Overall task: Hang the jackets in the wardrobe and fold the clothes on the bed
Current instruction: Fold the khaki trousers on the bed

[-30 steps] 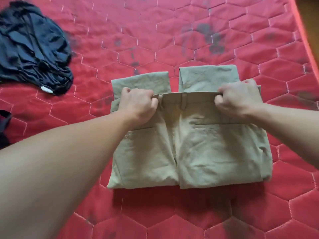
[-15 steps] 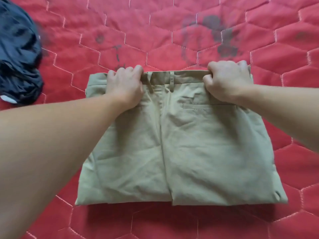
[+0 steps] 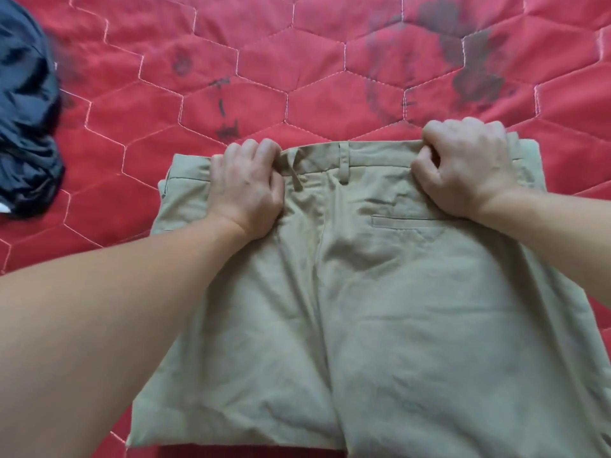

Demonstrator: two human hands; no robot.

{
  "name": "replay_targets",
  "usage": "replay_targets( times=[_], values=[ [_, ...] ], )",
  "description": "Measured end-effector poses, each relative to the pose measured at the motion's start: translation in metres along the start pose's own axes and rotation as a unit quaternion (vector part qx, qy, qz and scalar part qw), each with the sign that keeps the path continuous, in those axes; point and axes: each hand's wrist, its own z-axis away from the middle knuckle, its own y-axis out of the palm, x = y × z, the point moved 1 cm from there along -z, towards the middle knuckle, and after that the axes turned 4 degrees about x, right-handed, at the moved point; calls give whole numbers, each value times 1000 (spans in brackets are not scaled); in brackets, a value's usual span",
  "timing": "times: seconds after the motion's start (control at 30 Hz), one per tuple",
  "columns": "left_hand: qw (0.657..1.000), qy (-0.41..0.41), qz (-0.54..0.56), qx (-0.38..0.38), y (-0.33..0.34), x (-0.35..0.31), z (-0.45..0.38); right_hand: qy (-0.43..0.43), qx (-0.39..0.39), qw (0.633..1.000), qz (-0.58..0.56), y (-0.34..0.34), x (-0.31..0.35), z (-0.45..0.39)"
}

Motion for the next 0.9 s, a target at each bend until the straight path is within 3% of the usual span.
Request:
replay_targets(
  times=[0.1,0.27,0.4,0.5,0.73,0.8,0.9],
  values=[
    [1000,-1,-9,-3,1,1,1,-6,9,1000,25,-4,2,0],
    [998,-49,-44,11,-2,-13,16,90,76,988,102,-20,28,-3],
    [994,-84,60,42,-3,-52,82,39,81,996,-17,-16,91,78],
    [992,-19,93,88,-3,-74,147,12,136,990,-22,-12,119,153],
    [987,40,-25,153,-5,-22,228,29,202,975,87,-19,69,194],
    [983,64,-29,170,-11,-16,238,46,198,978,51,-24,87,195],
    [972,104,-67,202,-18,-9,254,-13,186,982,-22,-33,124,218]
  ],
)
